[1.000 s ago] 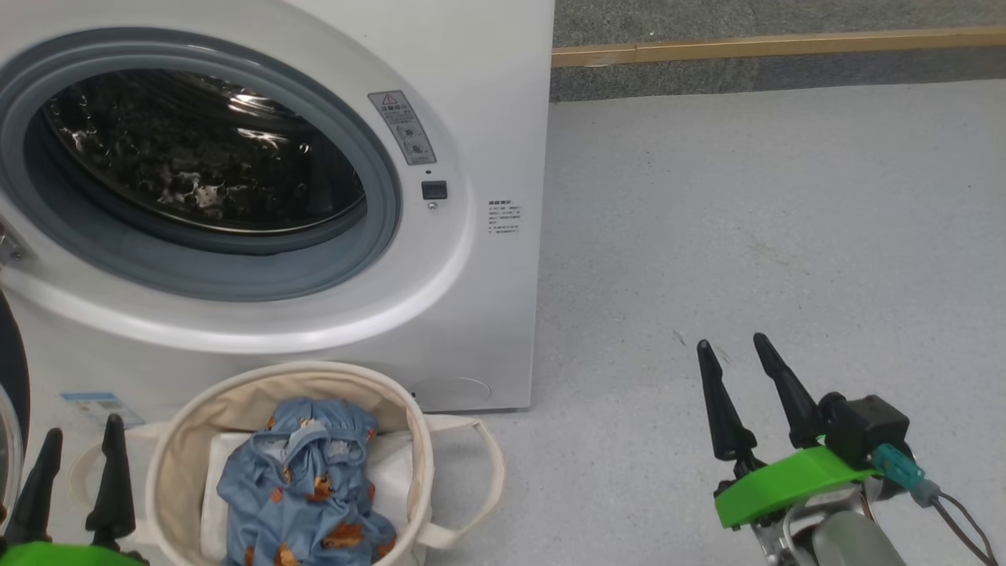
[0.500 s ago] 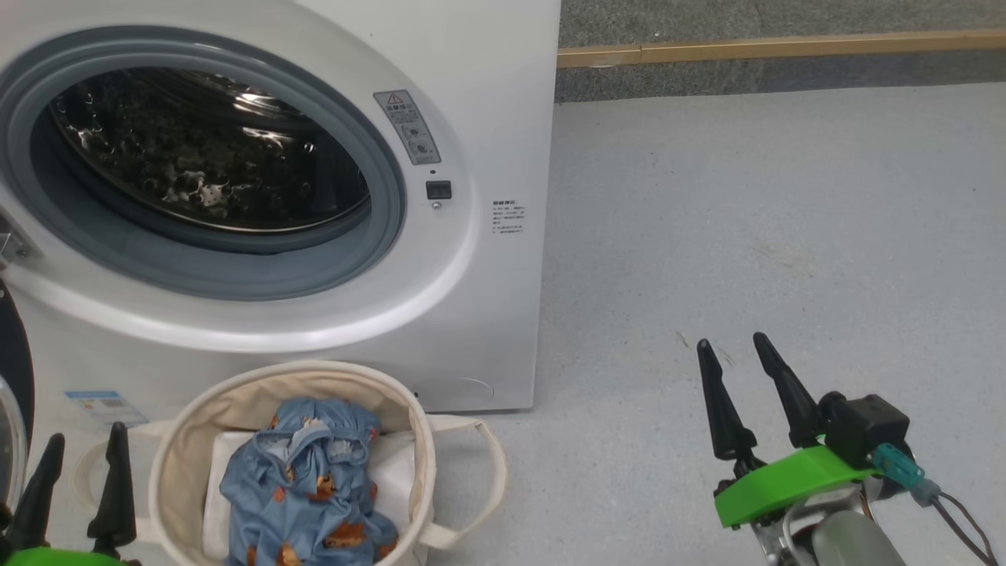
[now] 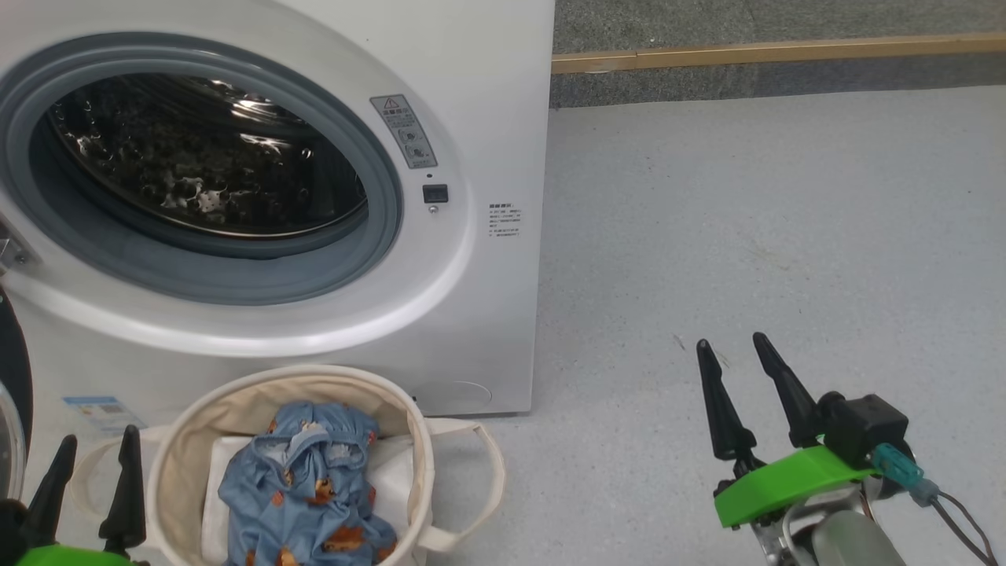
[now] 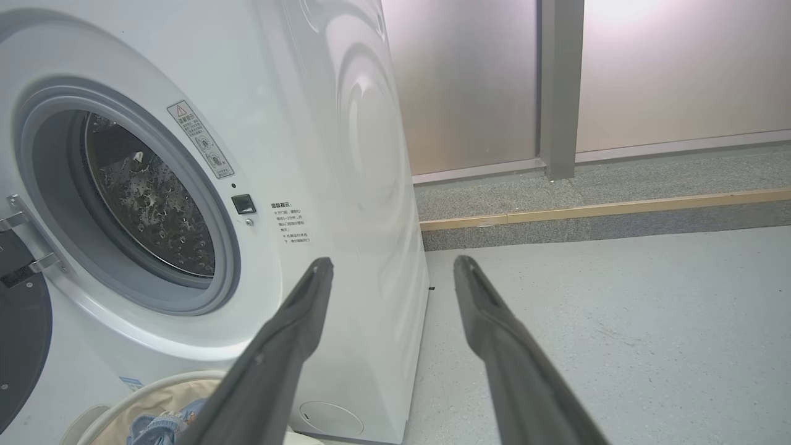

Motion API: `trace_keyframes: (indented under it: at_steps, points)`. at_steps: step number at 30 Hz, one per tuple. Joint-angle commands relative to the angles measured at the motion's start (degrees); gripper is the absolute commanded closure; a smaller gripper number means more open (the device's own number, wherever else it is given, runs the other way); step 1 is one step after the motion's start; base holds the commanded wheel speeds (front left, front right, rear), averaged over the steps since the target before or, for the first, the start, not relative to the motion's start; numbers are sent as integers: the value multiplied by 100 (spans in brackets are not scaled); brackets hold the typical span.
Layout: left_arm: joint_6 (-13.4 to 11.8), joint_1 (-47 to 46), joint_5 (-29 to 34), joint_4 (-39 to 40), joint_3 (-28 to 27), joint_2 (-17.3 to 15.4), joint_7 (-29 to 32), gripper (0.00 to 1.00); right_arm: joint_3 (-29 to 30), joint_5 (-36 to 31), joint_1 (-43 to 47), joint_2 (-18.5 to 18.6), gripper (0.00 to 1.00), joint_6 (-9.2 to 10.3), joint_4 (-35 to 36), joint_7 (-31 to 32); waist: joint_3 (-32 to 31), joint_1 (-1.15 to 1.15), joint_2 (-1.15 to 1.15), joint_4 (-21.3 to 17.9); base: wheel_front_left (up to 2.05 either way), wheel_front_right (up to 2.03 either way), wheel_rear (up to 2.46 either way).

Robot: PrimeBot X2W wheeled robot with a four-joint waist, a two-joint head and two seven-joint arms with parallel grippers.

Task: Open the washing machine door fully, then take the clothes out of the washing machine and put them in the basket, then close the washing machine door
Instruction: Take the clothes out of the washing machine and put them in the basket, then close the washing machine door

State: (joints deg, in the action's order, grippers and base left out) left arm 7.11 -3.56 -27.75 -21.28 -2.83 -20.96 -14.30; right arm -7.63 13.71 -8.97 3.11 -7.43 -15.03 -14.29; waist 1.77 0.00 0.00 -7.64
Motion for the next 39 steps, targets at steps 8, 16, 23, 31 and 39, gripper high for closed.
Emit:
trace_keyframes:
  at_steps: [8,16,23,31,39]
  points:
    - [29,-330,16,48,-133,-257,-70,0,-79,-32,-171,21,0,-6,209,-71,-19,0,0,10,0,0,0]
    - [32,-342,57,45,-114,-275,-70,0,-89,-29,-152,21,0,-6,205,-71,-23,0,0,7,-4,3,1]
    - [31,-352,121,59,-154,-238,-70,0,-73,-30,-132,20,0,-6,208,-71,9,0,0,27,-90,61,29]
    - [28,-357,79,-55,-142,-225,-57,0,-55,-29,-118,16,0,-6,210,-71,26,0,0,44,-199,151,48]
    - [27,-383,59,-10,-128,-234,-62,0,-40,-35,-122,10,0,-6,224,-71,66,0,0,76,-223,165,58]
